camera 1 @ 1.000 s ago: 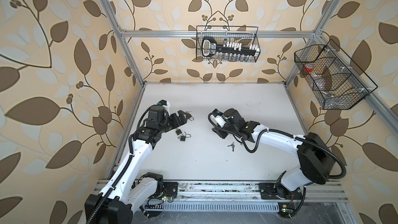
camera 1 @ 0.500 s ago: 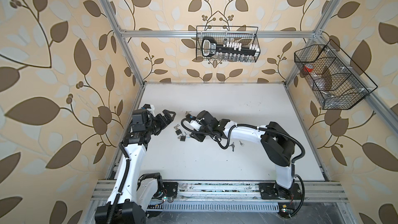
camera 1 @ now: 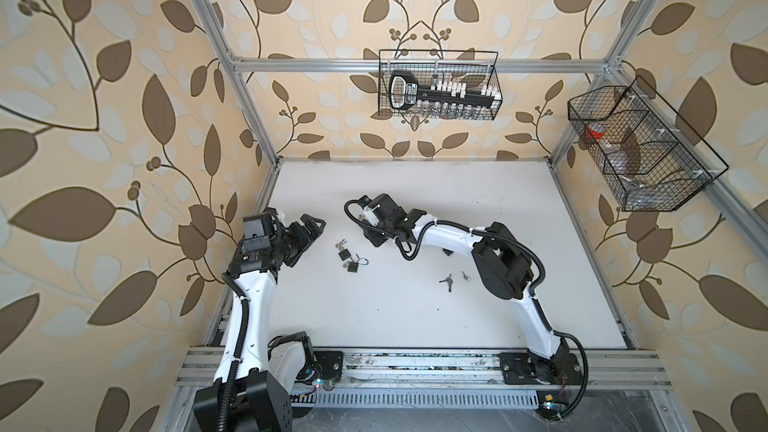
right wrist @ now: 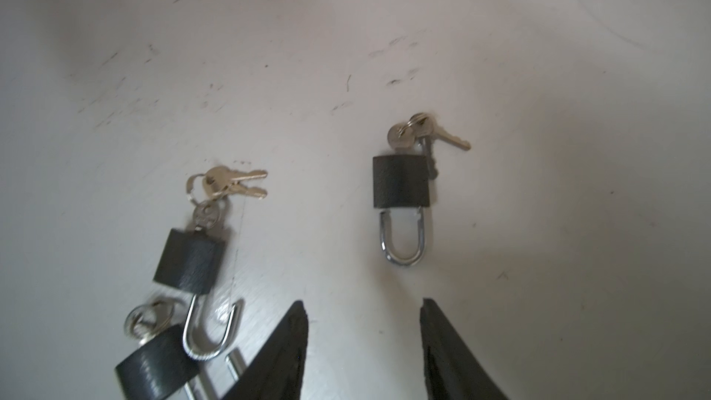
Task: Lock with the key
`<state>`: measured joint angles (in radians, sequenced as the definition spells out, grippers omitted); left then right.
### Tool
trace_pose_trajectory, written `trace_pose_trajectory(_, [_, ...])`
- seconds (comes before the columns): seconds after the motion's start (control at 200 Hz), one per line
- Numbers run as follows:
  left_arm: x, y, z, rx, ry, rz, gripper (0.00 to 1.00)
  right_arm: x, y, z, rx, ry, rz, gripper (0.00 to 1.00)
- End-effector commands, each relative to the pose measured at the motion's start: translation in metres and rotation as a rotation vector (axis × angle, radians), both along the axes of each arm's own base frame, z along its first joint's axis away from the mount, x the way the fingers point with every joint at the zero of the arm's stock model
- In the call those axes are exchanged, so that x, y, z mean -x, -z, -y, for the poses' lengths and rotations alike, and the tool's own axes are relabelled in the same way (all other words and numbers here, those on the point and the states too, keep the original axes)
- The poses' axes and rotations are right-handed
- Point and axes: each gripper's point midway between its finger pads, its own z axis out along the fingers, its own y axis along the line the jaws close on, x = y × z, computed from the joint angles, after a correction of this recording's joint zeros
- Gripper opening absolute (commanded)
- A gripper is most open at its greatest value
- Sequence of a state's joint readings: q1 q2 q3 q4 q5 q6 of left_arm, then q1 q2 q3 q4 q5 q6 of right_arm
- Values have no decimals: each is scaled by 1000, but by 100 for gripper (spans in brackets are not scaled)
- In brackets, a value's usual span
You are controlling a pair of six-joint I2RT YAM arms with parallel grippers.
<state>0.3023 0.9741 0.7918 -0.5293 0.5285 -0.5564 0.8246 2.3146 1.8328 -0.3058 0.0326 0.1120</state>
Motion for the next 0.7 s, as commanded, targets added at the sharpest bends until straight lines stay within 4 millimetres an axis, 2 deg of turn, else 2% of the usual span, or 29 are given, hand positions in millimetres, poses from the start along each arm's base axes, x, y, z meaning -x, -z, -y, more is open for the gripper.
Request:
trace_pose_trajectory(0.0, [-5, -15, 3, 4, 34, 43, 99, -7, 20, 1, 49, 11, -51, 49])
trace_pose_trajectory(0.27, [-4, -9, 1, 1, 25, 25, 99, -28, 28, -17, 61, 0, -56, 50])
trace_pose_trajectory(0.495, [-6, -10, 1, 10, 27, 29, 99, -40, 37, -20, 88, 19, -43, 52])
trace_pose_trajectory(0.695, [-6, -10, 1, 12, 23, 26, 99, -50, 38, -21, 110, 24, -7, 55])
